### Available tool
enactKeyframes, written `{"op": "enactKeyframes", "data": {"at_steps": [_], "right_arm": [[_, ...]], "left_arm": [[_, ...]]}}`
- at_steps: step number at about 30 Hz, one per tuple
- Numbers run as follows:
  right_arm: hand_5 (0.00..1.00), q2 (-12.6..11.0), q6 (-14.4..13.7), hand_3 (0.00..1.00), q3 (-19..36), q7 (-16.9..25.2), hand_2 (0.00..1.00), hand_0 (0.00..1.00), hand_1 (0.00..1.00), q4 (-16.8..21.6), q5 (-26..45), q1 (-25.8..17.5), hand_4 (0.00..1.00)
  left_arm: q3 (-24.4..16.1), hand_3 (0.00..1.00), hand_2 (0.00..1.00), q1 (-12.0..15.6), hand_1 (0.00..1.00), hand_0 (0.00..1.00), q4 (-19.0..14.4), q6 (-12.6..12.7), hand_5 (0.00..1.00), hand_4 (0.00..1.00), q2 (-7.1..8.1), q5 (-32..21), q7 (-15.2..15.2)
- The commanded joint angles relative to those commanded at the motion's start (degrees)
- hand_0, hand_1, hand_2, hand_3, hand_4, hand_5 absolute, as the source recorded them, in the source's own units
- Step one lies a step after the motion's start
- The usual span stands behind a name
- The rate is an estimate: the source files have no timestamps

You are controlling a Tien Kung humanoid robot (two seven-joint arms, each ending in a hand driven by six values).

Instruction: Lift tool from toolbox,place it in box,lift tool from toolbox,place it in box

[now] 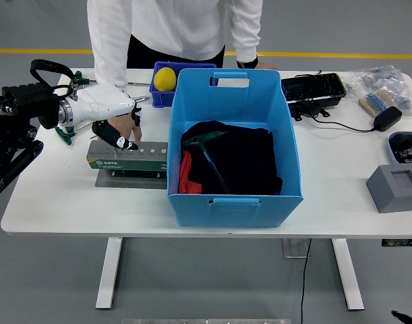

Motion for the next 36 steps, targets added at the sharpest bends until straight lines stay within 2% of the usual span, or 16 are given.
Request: {"op": "enactKeyframes", "data": {"at_steps": [6,8,9,14,15,19,21,26,32,33,36], "right_arm": [[0.658,0.0,-0.1,0.539,-0.1,0.1,0.67,0.616,0.598,0.0,0.3,0.1,0.776],[0.658,0.0,-0.1,0.539,-0.1,0.1,0.67,0.616,0.598,0.0,0.3,0.1,0.776],[0.657,0.0,0.0,0.539,-0.1,0.1,0.669,0.616,0.597,0.0,0.2,0.1,0.776],[0.657,-0.1,0.0,0.539,-0.1,0.0,0.669,0.616,0.597,0.0,0.1,0.1,0.776],[0.658,-0.1,0.1,0.54,-0.1,0.1,0.669,0.616,0.597,0.0,0.2,0.1,0.776],[0.658,-0.1,0.0,0.54,-0.2,0.1,0.669,0.616,0.597,0.0,0.3,0.1,0.776],[0.659,-0.1,0.1,0.54,-0.2,0.1,0.669,0.616,0.597,0.0,0.3,0.2,0.776],[0.659,-0.1,0.1,0.54,-0.2,0.1,0.669,0.616,0.597,0.0,0.4,0.2,0.776],[0.659,-0.2,0.1,0.54,-0.3,0.1,0.669,0.616,0.596,0.0,0.3,0.2,0.776],[0.661,-0.2,0.1,0.539,-0.3,0.1,0.668,0.616,0.596,0.0,0.4,0.2,0.777],[0.661,-0.2,0.1,0.539,-0.3,0.0,0.668,0.616,0.596,0.0,0.4,0.2,0.777]], "left_arm": [[1.2,0.556,0.717,-0.5,0.729,0.681,2.3,0.3,0.673,0.862,0.52,0.6,0.3],[1.4,0.556,0.717,-0.6,0.729,0.681,2.6,0.3,0.673,0.862,0.66,0.6,0.4],[1.5,0.517,0.698,-0.7,0.722,0.682,2.7,0.3,0.675,0.862,0.75,0.6,0.4],[2.2,0.517,0.698,-1.1,0.722,0.682,3.4,-0.2,0.675,0.862,0.98,0.6,0.7],[2.3,0.483,0.662,-1.1,0.692,0.67,3.5,-0.3,0.679,0.863,1.04,0.6,0.7],[2.5,0.483,0.662,-1.0,0.692,0.67,3.5,-1.1,0.679,0.863,1.18,0.6,0.8],[2.8,0.453,0.631,-1.0,0.656,0.658,3.4,-1.3,0.685,0.864,1.18,0.6,0.8],[3.0,0.453,0.631,-1.0,0.656,0.658,3.4,-2.0,0.685,0.864,0.96,-0.5,0.8],[4.0,0.452,0.61,-1.5,0.635,0.651,3.8,-1.8,0.686,0.865,0.66,-0.5,0.8],[4.2,0.41,0.563,-1.6,0.612,0.643,4.0,-1.7,0.689,0.868,0.64,-0.5,0.8],[5.2,0.41,0.563,-2.1,0.612,0.643,4.7,-1.2,0.689,0.868,0.57,-0.1,0.8]]}}
